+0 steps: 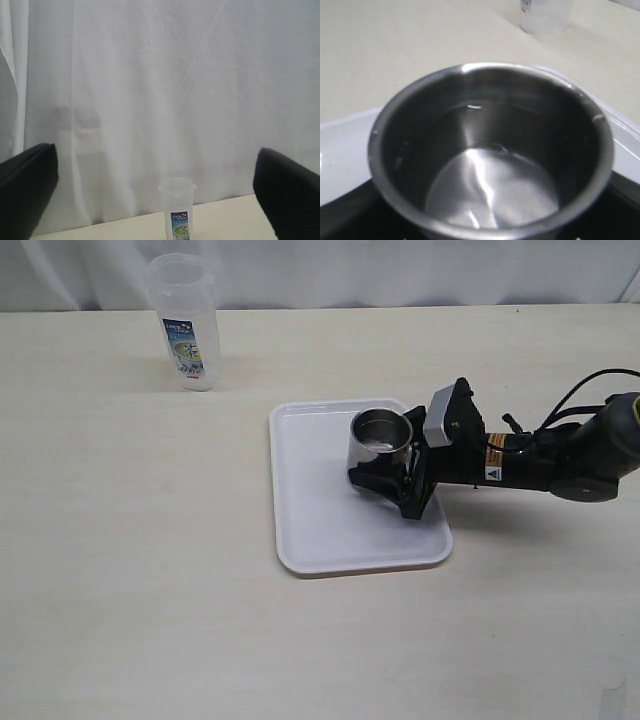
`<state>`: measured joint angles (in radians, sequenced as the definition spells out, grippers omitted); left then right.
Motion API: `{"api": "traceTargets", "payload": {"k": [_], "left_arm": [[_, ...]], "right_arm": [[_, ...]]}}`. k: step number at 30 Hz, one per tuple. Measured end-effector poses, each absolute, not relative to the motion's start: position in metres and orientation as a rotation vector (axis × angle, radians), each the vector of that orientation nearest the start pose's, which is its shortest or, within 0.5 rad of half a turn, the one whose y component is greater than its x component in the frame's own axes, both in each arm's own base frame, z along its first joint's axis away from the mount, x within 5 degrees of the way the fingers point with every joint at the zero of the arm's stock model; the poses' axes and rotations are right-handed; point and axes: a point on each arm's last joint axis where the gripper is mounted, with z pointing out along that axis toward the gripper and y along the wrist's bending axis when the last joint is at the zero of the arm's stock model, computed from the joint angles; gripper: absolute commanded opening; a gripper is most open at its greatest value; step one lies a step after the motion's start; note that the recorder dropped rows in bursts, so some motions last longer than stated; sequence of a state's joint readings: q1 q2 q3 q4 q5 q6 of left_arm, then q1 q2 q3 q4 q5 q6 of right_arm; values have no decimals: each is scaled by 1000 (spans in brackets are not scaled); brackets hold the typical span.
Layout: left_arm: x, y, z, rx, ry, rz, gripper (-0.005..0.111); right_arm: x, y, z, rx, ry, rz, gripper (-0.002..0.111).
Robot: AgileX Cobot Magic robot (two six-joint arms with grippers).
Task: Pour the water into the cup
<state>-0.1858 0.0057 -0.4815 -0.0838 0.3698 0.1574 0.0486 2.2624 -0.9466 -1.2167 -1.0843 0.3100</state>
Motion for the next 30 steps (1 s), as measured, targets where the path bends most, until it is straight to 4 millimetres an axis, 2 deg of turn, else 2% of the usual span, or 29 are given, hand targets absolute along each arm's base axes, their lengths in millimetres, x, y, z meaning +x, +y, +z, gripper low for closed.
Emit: {"api": "traceTargets", "payload": {"k": [12, 15, 18, 20, 22, 24, 30], "left_arm": [[7, -4, 333, 207, 1362, -110, 101], [7, -4, 333, 207, 1362, -110, 101], [7, -4, 332, 209, 1373, -110, 101], [7, -4, 332, 210, 1376, -110, 101], [7, -4, 332, 210, 1377, -110, 101], [7, -4, 332, 210, 1377, -110, 101], [7, -4, 332, 210, 1377, -110, 101]], "right_arm": [[350, 92, 54, -1110, 1680, 715, 5], [350, 92, 54, -1112, 1680, 716, 19], [350, 92, 54, -1112, 1680, 716, 42], [350, 92, 54, -1112, 1680, 716, 62], [350, 92, 54, -1112, 1680, 716, 74], [350, 92, 54, -1112, 1680, 716, 80], [351, 93, 56, -1107, 1661, 724, 80]]}}
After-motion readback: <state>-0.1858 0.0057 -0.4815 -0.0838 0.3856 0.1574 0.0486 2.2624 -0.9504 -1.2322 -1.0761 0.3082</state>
